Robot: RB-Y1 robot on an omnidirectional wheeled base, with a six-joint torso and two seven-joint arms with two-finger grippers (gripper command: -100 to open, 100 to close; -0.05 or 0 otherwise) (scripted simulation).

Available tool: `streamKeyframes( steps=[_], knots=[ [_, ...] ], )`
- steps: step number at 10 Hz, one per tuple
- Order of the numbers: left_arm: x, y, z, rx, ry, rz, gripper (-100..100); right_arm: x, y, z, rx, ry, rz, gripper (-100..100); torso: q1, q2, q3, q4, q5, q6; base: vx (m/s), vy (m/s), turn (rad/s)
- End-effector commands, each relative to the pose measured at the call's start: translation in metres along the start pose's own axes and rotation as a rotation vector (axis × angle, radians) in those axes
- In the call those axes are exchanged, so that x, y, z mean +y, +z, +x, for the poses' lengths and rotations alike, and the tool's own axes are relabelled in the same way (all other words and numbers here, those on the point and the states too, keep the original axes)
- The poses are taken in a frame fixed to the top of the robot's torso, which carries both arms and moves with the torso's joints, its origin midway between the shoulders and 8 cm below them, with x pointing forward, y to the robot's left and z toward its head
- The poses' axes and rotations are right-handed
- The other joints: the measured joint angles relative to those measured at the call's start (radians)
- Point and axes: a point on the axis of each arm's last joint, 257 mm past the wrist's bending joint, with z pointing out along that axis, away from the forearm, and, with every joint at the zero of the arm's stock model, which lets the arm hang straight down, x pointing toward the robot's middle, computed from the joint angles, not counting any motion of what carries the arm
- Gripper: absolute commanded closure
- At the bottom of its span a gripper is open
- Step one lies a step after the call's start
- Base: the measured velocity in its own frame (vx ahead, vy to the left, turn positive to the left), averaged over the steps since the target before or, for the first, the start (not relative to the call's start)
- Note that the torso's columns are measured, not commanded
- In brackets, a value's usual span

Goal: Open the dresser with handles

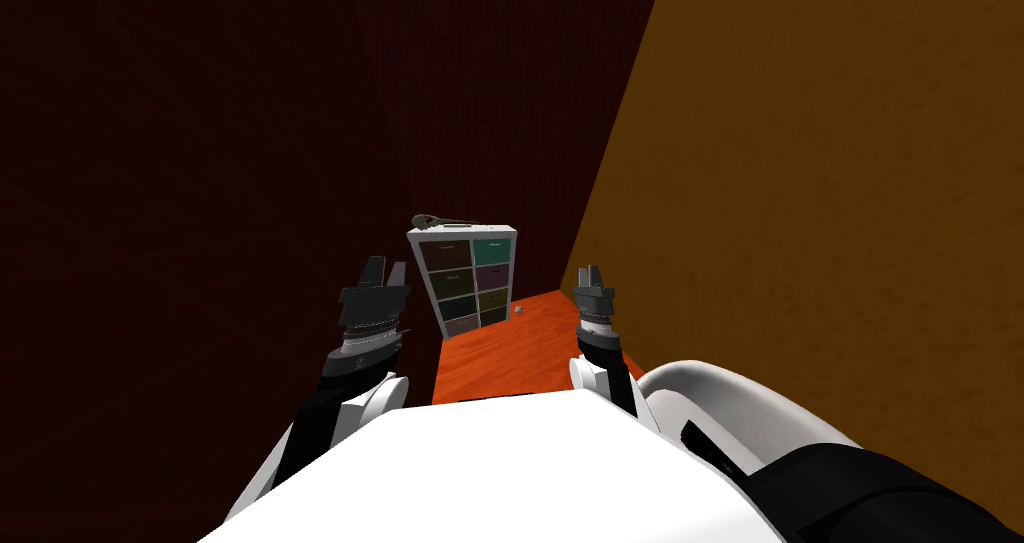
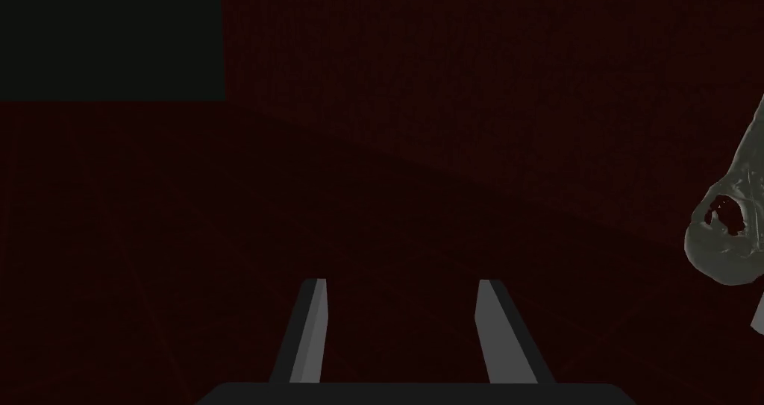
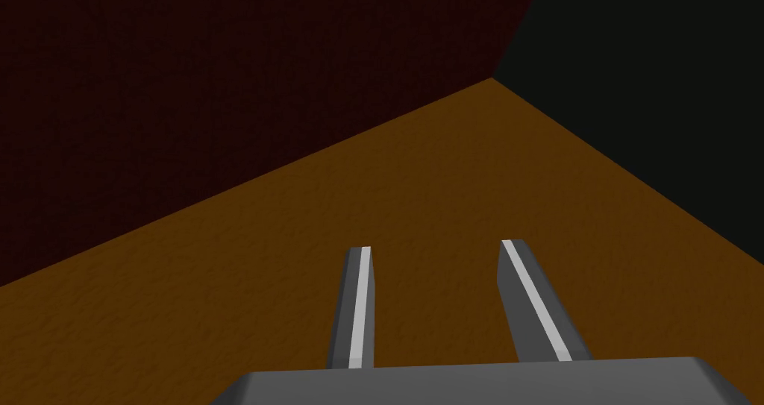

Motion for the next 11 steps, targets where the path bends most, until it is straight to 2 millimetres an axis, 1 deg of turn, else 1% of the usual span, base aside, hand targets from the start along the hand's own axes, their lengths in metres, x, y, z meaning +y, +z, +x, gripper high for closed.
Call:
streamKeyframes(
  steps=[1,2,3,4,8,11],
  knots=[
    [0.000,0.000,0.000,0.000,0.000,0.000,0,0.000,0.000,0.000,0.000,0.000,0.000,0,0.000,0.074,-0.148,0.074,0.000,0.000,0.000,0.000,0.000],
    [0.009,-0.003,0.004,0.029,0.007,-0.016,-100,0.000,0.000,0.000,0.000,0.000,0.000,0,0.000,0.148,-0.295,0.148,0.000,0.000,0.039,-0.022,-0.001],
    [0.022,-0.006,0.006,0.051,0.012,-0.040,-100,0.000,0.000,0.000,0.000,0.000,0.001,0,-0.001,0.180,-0.365,0.180,0.000,0.000,0.085,-0.047,0.001],
    [0.030,-0.009,0.007,0.059,0.015,-0.054,-100,0.000,0.000,0.000,0.000,0.000,0.001,0,-0.002,0.187,-0.386,0.189,0.000,0.000,0.119,-0.056,0.000],
    [0.069,-0.021,0.007,0.077,0.023,-0.124,-100,0.000,0.000,0.000,0.000,0.000,0.001,0,-0.001,0.196,-0.388,0.195,0.000,0.000,0.113,-0.067,0.001],
    [0.102,-0.033,0.004,0.079,0.027,-0.186,-100,0.000,0.000,0.000,0.000,0.000,0.001,0,0.000,0.193,-0.390,0.194,0.000,0.000,0.126,-0.060,-0.001]
  ],
)
